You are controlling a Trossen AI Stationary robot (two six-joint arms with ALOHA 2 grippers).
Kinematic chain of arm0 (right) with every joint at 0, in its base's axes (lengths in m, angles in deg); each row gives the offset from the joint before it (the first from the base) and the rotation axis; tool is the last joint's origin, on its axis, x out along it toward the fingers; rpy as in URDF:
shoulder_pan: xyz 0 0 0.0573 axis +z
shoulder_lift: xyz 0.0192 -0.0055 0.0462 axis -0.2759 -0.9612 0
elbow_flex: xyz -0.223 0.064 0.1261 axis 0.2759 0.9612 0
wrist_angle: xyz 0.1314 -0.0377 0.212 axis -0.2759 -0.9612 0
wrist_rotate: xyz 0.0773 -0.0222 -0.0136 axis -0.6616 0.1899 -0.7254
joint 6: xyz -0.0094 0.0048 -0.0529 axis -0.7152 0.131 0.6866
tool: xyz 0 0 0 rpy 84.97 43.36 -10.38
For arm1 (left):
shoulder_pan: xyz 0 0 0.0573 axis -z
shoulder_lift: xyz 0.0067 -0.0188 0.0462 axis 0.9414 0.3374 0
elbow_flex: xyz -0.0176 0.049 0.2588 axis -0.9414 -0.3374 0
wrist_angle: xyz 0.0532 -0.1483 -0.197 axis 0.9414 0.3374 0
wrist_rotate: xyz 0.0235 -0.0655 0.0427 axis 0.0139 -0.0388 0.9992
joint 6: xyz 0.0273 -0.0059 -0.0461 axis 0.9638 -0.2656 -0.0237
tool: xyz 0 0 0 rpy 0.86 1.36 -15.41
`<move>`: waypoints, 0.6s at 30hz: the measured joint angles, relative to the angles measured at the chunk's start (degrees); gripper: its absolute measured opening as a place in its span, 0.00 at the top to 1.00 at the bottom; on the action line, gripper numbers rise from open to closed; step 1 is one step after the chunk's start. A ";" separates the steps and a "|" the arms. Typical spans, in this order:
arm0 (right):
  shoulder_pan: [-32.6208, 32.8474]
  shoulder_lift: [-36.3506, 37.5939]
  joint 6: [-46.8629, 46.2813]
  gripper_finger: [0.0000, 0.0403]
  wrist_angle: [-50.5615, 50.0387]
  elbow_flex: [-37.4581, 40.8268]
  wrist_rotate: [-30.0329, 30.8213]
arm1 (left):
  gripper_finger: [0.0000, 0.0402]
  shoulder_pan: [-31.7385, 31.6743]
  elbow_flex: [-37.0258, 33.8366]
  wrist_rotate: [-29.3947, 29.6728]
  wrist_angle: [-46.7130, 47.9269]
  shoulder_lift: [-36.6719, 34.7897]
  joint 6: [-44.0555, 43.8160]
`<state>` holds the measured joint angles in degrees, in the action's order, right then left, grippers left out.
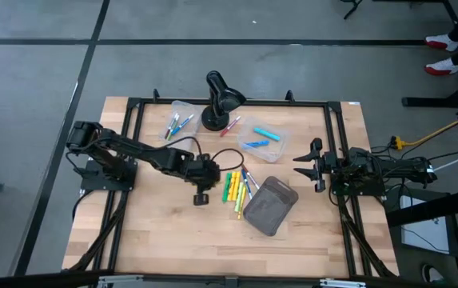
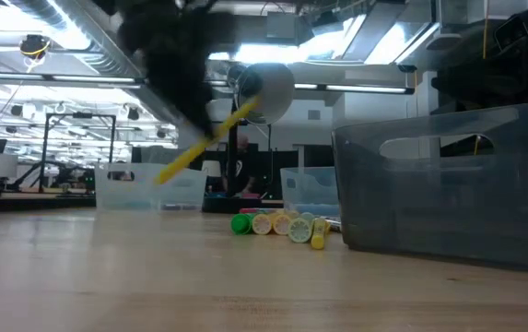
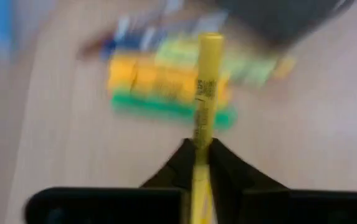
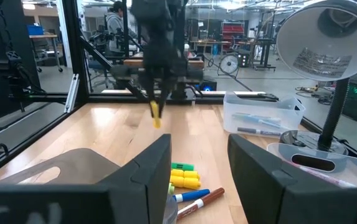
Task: Pick & Place Markers
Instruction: Put the left yellow pen into the black bin
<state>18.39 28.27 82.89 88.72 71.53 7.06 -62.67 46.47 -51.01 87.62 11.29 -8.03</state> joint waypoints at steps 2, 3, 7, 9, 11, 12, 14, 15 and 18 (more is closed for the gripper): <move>-0.02 0.00 -0.01 0.61 -0.01 0.01 -0.02 | 0.95 0.50 0.81 0.90 -3.83 0.00 1.32; -0.01 0.00 -0.01 0.61 -0.01 0.02 -0.01 | 0.95 0.79 1.03 1.57 -5.46 0.00 2.01; -0.02 0.00 -0.01 0.61 0.00 0.00 0.00 | 0.95 1.52 1.32 3.95 -14.59 0.00 5.13; -0.02 0.00 0.01 0.61 0.00 0.00 0.00 | 0.95 1.75 1.32 4.21 -18.85 0.00 6.82; -0.02 0.00 -0.01 0.61 0.00 0.02 -0.02 | 0.95 1.77 1.32 4.21 -23.41 0.00 8.64; -0.02 0.00 -0.01 0.61 -0.02 0.01 0.00 | 0.95 1.76 1.32 4.18 -25.44 0.00 9.51; -0.02 0.00 -0.01 0.61 -0.01 0.02 -0.01 | 0.95 1.73 1.32 3.92 -29.32 0.00 11.38; -0.02 0.00 -0.01 0.61 0.00 0.02 -0.02 | 0.95 1.73 1.32 3.77 -31.06 0.00 12.24; 0.00 0.00 -1.03 0.61 0.00 0.00 -0.04 | 0.95 1.73 1.32 3.67 -35.20 0.00 14.24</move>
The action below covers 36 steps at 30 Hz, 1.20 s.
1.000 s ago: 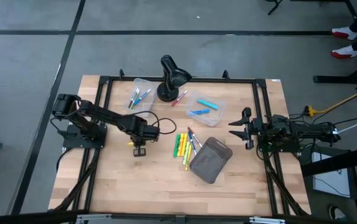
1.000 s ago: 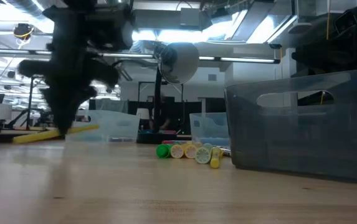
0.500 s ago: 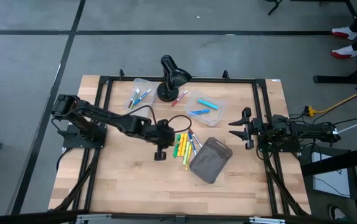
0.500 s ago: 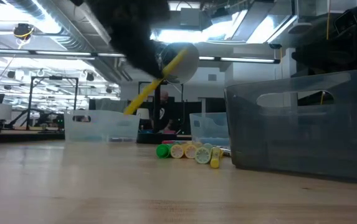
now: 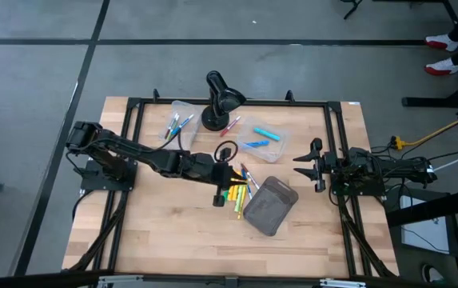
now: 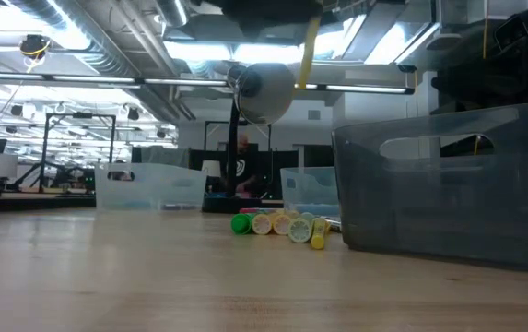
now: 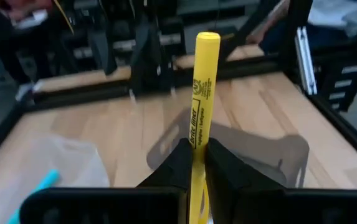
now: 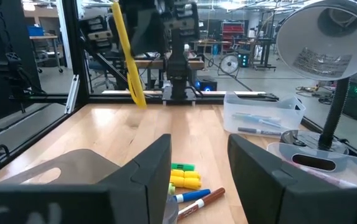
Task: Pick & Place Markers
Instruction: Put the left yellow pen into the black bin
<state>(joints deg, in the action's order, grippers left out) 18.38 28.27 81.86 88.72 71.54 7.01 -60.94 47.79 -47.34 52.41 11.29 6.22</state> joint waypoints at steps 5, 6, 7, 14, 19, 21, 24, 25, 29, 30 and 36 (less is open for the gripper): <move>0.00 0.00 -16.39 0.61 0.02 0.00 -0.07 | 0.95 0.00 0.00 -0.07 -3.03 0.00 1.20; -0.01 0.00 -20.67 0.61 0.02 0.02 -0.08 | 0.95 0.00 0.00 -0.09 -3.12 0.00 1.18; 0.00 0.00 -23.73 0.61 0.22 0.02 0.08 | 0.94 0.00 0.00 -0.09 -3.14 0.00 1.18; -0.02 -0.62 -29.73 0.61 5.89 0.02 6.53 | 0.95 0.00 0.00 -0.07 -3.36 0.00 1.18; 0.00 -4.88 -23.75 0.61 14.31 0.02 1.86 | 0.95 -0.03 0.00 -0.08 -5.68 0.00 1.21; 0.02 -7.61 -22.25 0.61 18.64 0.02 -0.96 | 0.95 -0.15 0.00 -0.09 -6.20 0.00 1.49; 0.59 -12.98 -20.03 0.61 24.02 0.02 -3.36 | 0.95 -0.22 0.00 -0.07 -7.11 0.00 1.64; 1.03 -15.16 -19.10 0.61 25.88 0.02 -3.41 | 0.95 -0.20 0.00 0.00 -7.40 0.00 1.65; 2.75 -24.61 -14.14 0.61 33.47 -0.06 -3.49 | 0.95 -0.17 0.00 -0.14 -9.05 0.56 3.51; 3.15 -27.04 -12.94 0.61 34.66 -0.46 -3.53 | 0.95 -0.17 0.00 -0.41 -9.27 0.71 4.22; 5.75 -40.66 -5.78 0.61 36.07 -6.96 -3.57 | 0.95 -0.86 0.04 -0.18 -11.77 1.94 4.68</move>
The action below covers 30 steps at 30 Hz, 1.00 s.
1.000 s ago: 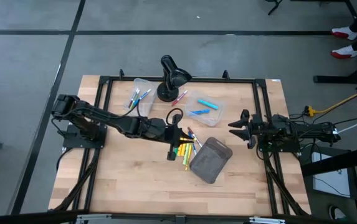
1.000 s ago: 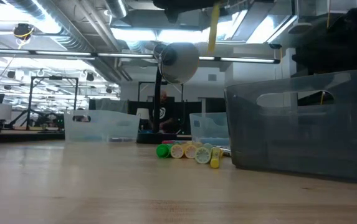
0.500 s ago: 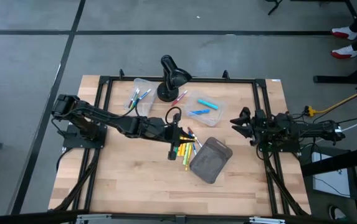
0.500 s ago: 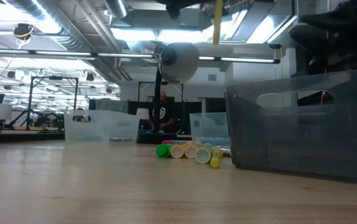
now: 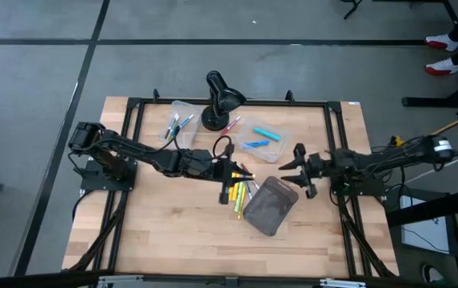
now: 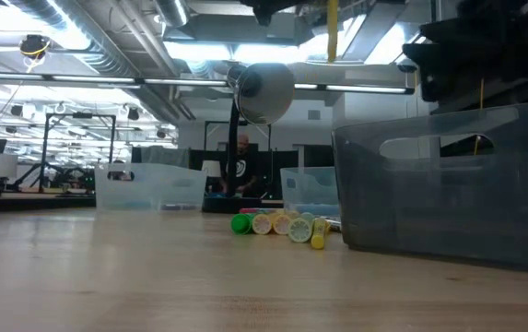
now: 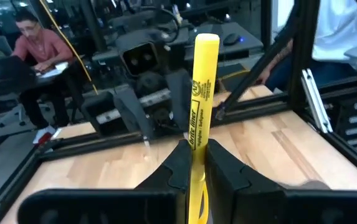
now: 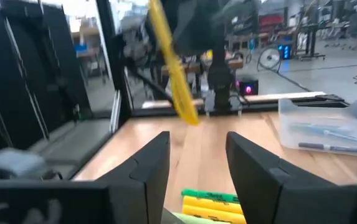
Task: Pick & Place Markers
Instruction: Put the left yellow pen into the black bin
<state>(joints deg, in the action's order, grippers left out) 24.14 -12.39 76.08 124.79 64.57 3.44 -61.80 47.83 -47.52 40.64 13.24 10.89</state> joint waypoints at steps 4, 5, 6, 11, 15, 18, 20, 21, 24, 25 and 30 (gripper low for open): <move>1.25 -9.05 3.20 0.61 -0.03 -4.74 0.06 | 0.95 -0.23 -0.04 -0.48 -0.38 0.23 -0.01; 1.27 -10.91 3.80 0.61 -0.05 -5.75 0.29 | 0.95 -0.23 -0.04 -0.59 -0.65 0.21 -0.02; 1.27 -12.50 4.10 0.61 -0.03 -6.78 0.89 | 0.95 -0.23 -0.04 -0.59 -0.64 0.20 -0.02; 1.20 -18.87 4.82 0.61 0.03 -11.50 3.66 | 0.95 -0.23 -0.04 -1.34 -2.34 0.20 -0.02; 1.20 -23.05 5.75 0.61 0.02 -15.13 3.56 | 0.95 -0.23 -0.04 -1.42 -2.19 0.20 -0.04; 1.20 -25.61 5.76 0.61 0.04 -17.27 3.57 | 0.95 -0.23 -0.04 -1.42 -2.17 0.20 -0.07; 1.20 -26.99 5.75 0.61 0.02 -18.34 3.55 | 0.95 -0.23 -0.04 -1.42 -2.15 0.20 -0.07; 1.20 -27.61 5.84 0.61 0.01 -18.85 3.49 | 0.95 -0.23 -0.04 -1.36 -2.13 0.20 -0.07; 1.20 -28.90 6.57 0.61 0.01 -19.60 2.39 | 0.95 -0.22 -0.04 -1.12 -2.10 0.20 -0.04; 1.20 -29.19 6.78 0.61 -0.01 -19.72 2.09 | 0.95 -0.26 -0.04 -1.05 -2.10 0.20 -0.04; 1.20 -29.55 6.75 0.61 0.92 -19.97 1.93 | 0.95 -0.38 -0.04 -0.96 -1.54 0.20 -0.04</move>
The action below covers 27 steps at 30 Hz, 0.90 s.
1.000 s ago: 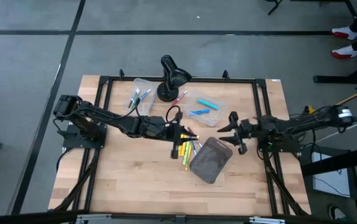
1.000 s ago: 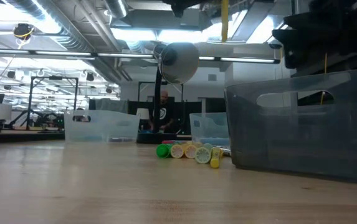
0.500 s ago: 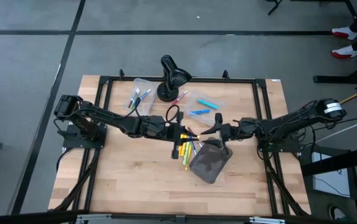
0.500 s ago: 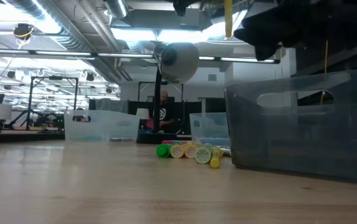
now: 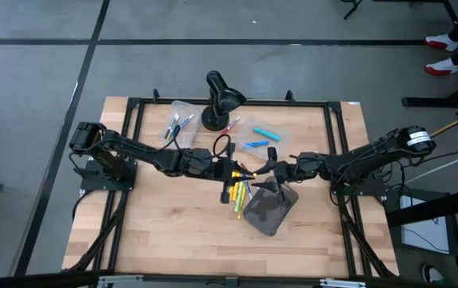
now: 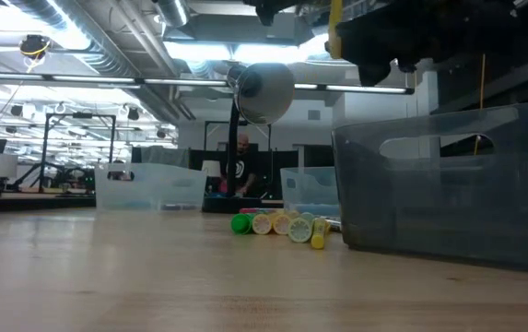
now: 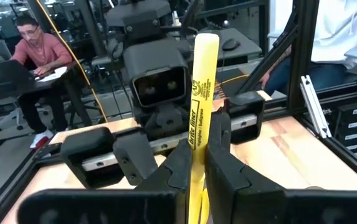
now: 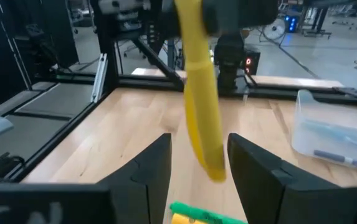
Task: Pick & Place Markers
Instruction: Put the left yellow pen into the black bin
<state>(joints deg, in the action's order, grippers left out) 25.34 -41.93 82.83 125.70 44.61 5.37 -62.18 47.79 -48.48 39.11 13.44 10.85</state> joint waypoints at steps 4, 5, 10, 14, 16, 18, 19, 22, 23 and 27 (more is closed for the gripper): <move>0.00 0.00 -0.18 0.61 2.80 0.00 -2.41 | 0.95 0.02 0.00 -0.01 0.16 0.00 0.00; 0.02 0.00 -0.20 0.61 3.53 0.00 -3.44 | 0.95 0.02 0.00 -0.10 0.13 0.00 -0.04; 0.00 0.00 -1.09 0.67 4.25 0.00 -5.00 | 0.95 0.11 0.00 -0.46 -0.12 0.00 -0.09; 0.00 -0.28 -1.14 0.81 4.79 0.00 -5.10 | 0.95 0.11 0.00 -1.44 -0.17 0.00 -0.12; 0.00 -0.28 -0.93 0.88 4.88 0.00 -5.42 | 0.95 0.11 0.00 -1.58 -0.19 0.00 -0.39; 0.02 -0.28 -0.83 0.91 4.79 0.00 -5.68 | 0.94 0.09 0.00 -1.69 -0.46 0.32 -0.63; 0.04 -0.28 -0.83 0.91 4.59 0.00 -5.79 | 0.94 0.11 0.00 -1.81 -0.61 0.52 -0.63; 0.04 -0.33 -1.17 0.91 4.39 0.00 -5.78 | 0.92 0.11 0.00 -1.75 -0.62 0.87 -0.59; 0.04 -0.33 -1.37 0.91 4.18 0.00 -5.80 | 0.90 0.07 0.04 -1.62 -0.92 1.23 -0.81; 0.02 -0.35 -2.51 0.91 3.95 0.00 -5.31 | 0.80 0.03 0.02 0.29 -0.07 1.53 -1.10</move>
<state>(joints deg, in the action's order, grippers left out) 25.36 -42.28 80.32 129.66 44.60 0.06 -62.15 47.81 -48.19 39.04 14.97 9.75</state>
